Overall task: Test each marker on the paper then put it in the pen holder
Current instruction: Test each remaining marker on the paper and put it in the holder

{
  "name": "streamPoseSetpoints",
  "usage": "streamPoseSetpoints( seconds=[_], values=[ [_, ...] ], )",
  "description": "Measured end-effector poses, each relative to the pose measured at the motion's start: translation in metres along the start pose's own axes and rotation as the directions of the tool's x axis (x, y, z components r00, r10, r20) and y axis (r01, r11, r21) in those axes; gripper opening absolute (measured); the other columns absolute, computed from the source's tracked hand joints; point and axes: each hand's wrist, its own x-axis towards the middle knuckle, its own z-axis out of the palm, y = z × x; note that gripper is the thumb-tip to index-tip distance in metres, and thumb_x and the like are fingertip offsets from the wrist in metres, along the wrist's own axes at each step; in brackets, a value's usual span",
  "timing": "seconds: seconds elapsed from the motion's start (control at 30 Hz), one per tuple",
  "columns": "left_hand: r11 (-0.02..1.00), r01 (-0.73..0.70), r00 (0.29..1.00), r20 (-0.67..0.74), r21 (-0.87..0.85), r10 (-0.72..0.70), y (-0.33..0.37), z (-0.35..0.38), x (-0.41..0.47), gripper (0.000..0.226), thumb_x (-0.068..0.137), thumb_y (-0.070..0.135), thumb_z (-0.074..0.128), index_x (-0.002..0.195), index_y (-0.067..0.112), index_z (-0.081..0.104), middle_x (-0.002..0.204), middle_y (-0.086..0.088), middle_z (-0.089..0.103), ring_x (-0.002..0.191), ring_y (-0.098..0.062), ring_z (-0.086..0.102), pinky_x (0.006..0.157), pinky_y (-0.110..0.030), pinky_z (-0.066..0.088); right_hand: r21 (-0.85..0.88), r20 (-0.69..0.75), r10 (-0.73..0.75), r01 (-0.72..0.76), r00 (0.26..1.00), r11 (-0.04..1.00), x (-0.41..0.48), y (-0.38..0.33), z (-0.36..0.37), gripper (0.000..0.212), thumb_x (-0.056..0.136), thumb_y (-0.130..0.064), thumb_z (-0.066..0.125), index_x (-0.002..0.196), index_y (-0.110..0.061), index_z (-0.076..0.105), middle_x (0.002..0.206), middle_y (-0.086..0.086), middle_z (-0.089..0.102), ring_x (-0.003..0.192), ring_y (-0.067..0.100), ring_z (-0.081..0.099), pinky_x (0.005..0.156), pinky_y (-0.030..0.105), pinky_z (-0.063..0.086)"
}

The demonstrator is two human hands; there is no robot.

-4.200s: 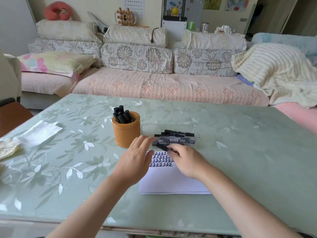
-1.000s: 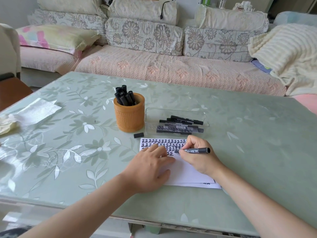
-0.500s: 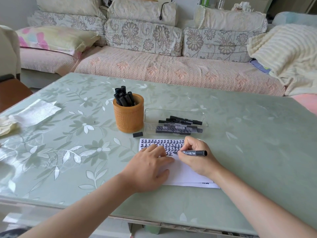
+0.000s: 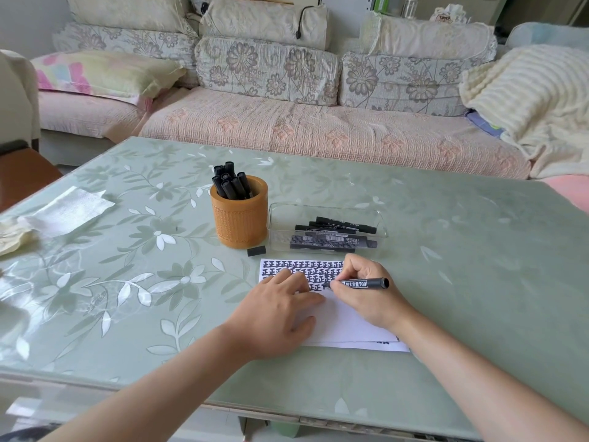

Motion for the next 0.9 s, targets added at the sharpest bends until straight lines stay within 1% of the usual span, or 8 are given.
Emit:
streamPoseSetpoints(
  seconds=[0.17,0.27,0.43,0.57,0.63,0.77,0.83,0.9],
  values=[
    [1.000,-0.011,1.000,-0.007,0.004,0.011,0.000,0.000,0.000,0.035,0.085,0.042,0.053,0.117,0.034,0.061,0.098,0.007,0.049,0.088,-0.016,0.046,0.070,-0.028,0.039,0.004,0.051,-0.009,0.009,0.999,1.000,0.000,0.000,-0.001,0.026,0.077,-0.005,0.068,0.064,-0.014,0.047,0.062,-0.010,0.050,0.059,0.008,0.042,0.055,0.025,0.033],
    [1.000,-0.018,1.000,-0.009,-0.005,0.018,-0.001,0.001,0.000,0.035,0.085,0.042,0.053,0.118,0.033,0.061,0.098,0.007,0.049,0.089,-0.016,0.046,0.070,-0.029,0.041,0.004,0.042,-0.009,0.009,0.999,1.000,0.000,-0.001,-0.001,0.030,0.077,-0.002,0.069,0.063,-0.015,0.046,0.059,-0.012,0.048,0.057,0.007,0.041,0.054,0.023,0.032],
    [1.000,-0.030,0.999,-0.019,-0.007,0.029,-0.003,0.003,0.000,0.035,0.086,0.042,0.053,0.118,0.033,0.061,0.099,0.007,0.049,0.089,-0.015,0.045,0.070,-0.030,0.042,0.079,-0.020,0.028,-0.027,0.999,0.997,0.003,-0.002,-0.002,0.019,0.069,-0.013,0.062,0.062,-0.017,0.045,0.058,-0.007,0.047,0.054,0.012,0.039,0.052,0.028,0.029],
    [0.997,-0.050,0.999,-0.017,-0.058,0.049,-0.008,0.000,0.001,0.034,0.087,0.040,0.054,0.119,0.031,0.062,0.097,0.007,0.051,0.088,-0.017,0.048,0.070,-0.034,0.047,0.204,-0.040,0.073,-0.064,0.996,0.977,0.003,-0.002,-0.004,0.020,0.077,-0.006,0.066,0.068,-0.015,0.051,0.052,-0.006,0.050,0.046,0.015,0.041,0.048,0.026,0.032],
    [0.993,-0.054,0.998,-0.035,-0.101,0.050,-0.015,-0.005,0.004,0.033,0.089,0.037,0.053,0.119,0.028,0.062,0.096,0.006,0.053,0.088,-0.017,0.051,0.072,-0.033,0.047,0.204,-0.022,0.061,-0.056,0.998,0.977,0.002,-0.004,-0.005,0.014,0.081,-0.006,0.069,0.077,-0.014,0.058,0.058,-0.004,0.055,0.048,0.014,0.045,0.049,0.026,0.037],
    [0.991,0.122,0.974,-0.188,-0.046,-0.129,-0.045,-0.013,0.009,0.026,0.091,0.026,0.054,0.113,0.020,0.067,0.098,0.004,0.058,0.092,-0.017,0.052,0.075,-0.038,0.051,0.143,-0.015,0.017,-0.014,1.000,0.990,0.004,-0.016,-0.005,0.023,0.085,-0.006,0.072,0.088,-0.028,0.074,0.069,-0.007,0.064,0.055,0.015,0.052,0.057,0.036,0.048],
    [0.973,0.230,0.950,-0.218,0.001,-0.224,-0.058,-0.015,0.009,0.026,0.091,0.021,0.058,0.116,0.019,0.067,0.104,0.003,0.058,0.099,-0.018,0.051,0.079,-0.039,0.052,0.134,0.006,0.011,-0.012,1.000,0.991,0.006,-0.020,-0.005,0.027,0.089,-0.002,0.067,0.096,-0.027,0.075,0.067,-0.009,0.067,0.058,0.025,0.056,0.064,0.048,0.054],
    [0.955,0.293,0.937,-0.212,0.044,-0.278,-0.067,-0.017,0.008,0.030,0.091,0.018,0.059,0.121,0.020,0.064,0.111,0.003,0.059,0.105,-0.020,0.051,0.080,-0.039,0.052,0.160,0.053,-0.009,0.000,0.999,0.987,0.006,-0.022,-0.006,0.033,0.093,0.002,0.058,0.106,-0.024,0.073,0.073,-0.004,0.071,0.059,0.031,0.055,0.068,0.051,0.054]
  ],
)
